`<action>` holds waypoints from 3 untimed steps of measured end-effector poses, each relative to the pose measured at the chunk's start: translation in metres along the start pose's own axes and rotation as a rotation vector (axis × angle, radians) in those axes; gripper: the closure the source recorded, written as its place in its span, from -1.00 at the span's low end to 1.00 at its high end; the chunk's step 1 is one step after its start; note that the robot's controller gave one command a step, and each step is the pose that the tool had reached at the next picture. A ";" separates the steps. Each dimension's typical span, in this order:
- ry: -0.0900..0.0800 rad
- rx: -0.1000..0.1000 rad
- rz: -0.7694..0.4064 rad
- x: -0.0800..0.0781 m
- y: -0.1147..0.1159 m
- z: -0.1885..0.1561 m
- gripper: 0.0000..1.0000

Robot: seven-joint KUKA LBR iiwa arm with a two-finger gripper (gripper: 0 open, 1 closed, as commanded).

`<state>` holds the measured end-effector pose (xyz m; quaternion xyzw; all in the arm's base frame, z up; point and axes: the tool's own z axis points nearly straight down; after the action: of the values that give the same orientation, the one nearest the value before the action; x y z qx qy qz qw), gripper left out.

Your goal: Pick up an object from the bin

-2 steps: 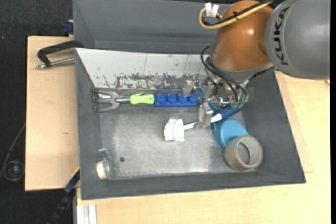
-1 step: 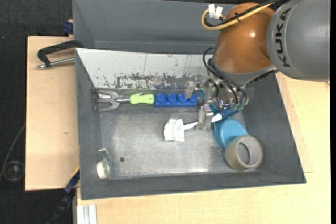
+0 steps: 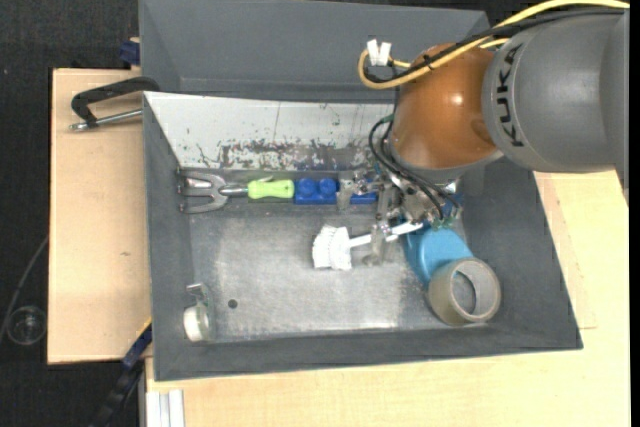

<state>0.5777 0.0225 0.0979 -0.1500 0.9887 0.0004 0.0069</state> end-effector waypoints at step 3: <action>0.003 -0.003 0.035 0.010 0.004 0.018 1.00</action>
Offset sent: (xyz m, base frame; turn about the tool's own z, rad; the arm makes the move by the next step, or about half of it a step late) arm 0.0000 0.0000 0.0000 0.0000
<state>0.5672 0.0230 0.0800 -0.1327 0.9911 0.0017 0.0052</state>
